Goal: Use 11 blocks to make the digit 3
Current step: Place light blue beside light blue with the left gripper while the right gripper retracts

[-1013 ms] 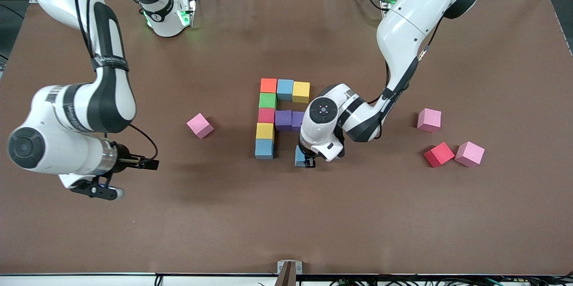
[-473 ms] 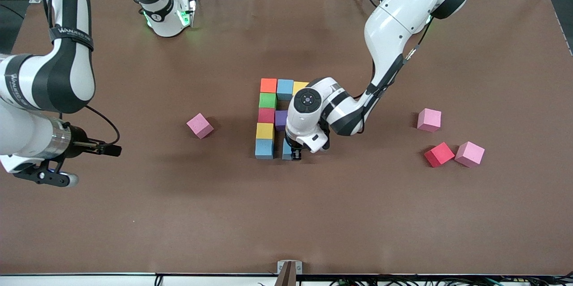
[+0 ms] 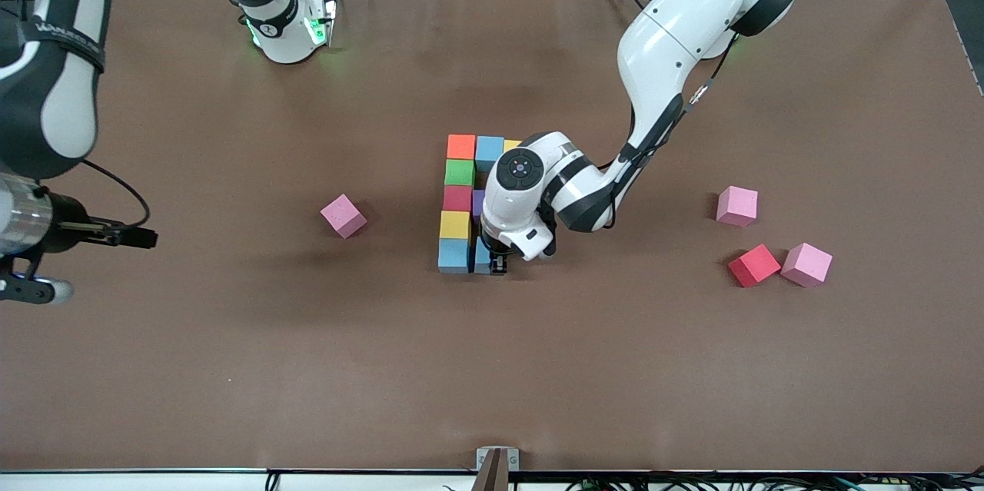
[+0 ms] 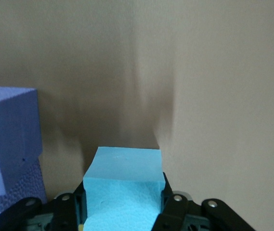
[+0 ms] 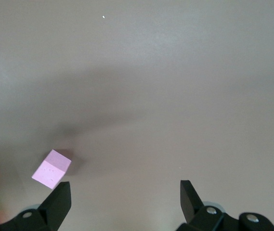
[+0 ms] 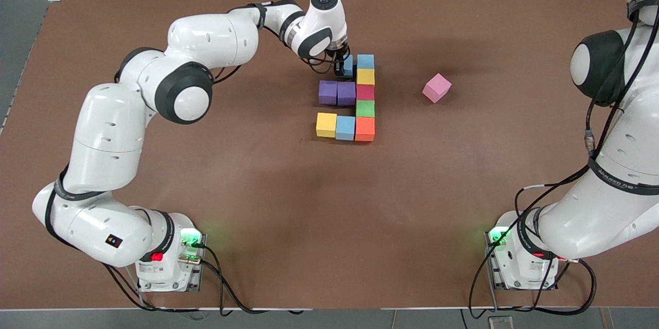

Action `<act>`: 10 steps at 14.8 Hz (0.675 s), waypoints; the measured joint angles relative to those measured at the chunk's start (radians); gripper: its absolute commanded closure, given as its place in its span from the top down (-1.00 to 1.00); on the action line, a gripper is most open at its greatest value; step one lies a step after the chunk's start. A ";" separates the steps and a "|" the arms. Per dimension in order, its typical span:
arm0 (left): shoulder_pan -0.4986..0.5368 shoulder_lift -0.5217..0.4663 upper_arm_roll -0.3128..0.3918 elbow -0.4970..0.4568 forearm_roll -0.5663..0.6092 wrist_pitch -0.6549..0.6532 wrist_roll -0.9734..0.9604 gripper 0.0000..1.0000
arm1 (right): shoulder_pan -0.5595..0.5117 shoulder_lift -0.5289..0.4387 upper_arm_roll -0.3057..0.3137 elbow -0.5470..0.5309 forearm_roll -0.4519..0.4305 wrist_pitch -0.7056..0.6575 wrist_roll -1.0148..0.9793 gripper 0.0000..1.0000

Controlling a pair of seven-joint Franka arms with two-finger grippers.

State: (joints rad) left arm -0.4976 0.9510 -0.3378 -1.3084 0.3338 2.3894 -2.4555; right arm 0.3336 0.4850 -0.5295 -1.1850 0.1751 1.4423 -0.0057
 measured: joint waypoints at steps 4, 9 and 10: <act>-0.003 0.005 0.000 0.003 -0.001 0.017 0.000 -0.16 | -0.033 -0.004 -0.009 0.023 0.000 -0.014 -0.065 1.00; -0.004 0.012 0.000 0.004 -0.002 0.035 -0.001 1.00 | -0.046 -0.005 -0.020 0.042 -0.001 -0.014 -0.067 1.00; -0.004 0.018 0.000 0.005 -0.003 0.042 -0.001 1.00 | -0.047 -0.006 -0.021 0.045 -0.001 -0.014 -0.067 1.00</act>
State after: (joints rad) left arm -0.5013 0.9694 -0.3378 -1.3034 0.3312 2.4317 -2.4561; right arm 0.2868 0.4792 -0.5504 -1.1401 0.1746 1.4280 -0.0725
